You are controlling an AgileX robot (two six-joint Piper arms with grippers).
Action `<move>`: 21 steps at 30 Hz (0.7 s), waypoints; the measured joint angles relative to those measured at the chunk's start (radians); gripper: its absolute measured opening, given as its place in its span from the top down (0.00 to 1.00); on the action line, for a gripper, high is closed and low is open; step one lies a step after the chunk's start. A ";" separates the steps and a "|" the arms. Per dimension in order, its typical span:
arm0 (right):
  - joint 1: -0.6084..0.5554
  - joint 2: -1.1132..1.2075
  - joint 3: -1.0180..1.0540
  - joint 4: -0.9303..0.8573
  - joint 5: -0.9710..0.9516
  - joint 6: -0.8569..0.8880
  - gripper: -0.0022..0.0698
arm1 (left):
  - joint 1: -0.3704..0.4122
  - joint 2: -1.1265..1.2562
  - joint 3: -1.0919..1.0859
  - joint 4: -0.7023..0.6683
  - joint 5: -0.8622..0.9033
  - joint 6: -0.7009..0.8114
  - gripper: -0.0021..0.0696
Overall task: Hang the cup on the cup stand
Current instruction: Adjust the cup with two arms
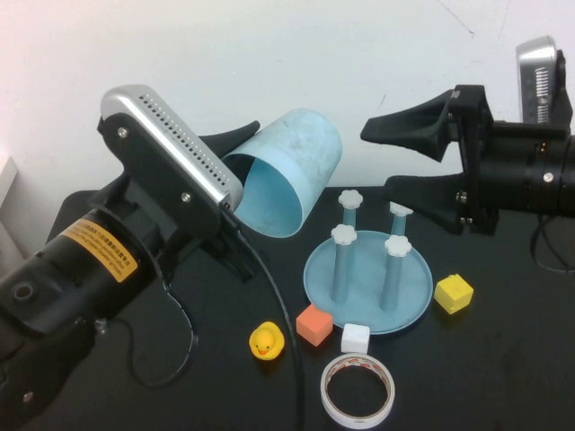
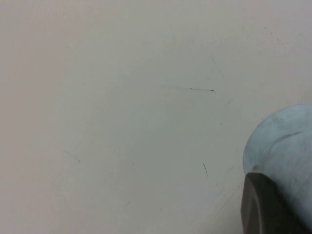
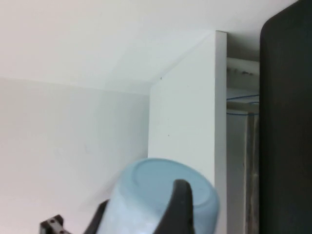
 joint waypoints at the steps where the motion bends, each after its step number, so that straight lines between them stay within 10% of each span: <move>1: 0.000 0.000 -0.005 0.000 0.002 0.001 0.11 | 0.000 0.000 0.000 0.000 0.004 0.000 0.96; 21: 0.147 0.019 -0.141 0.002 -0.101 0.143 0.11 | 0.000 0.000 0.000 -0.004 -0.012 0.052 0.96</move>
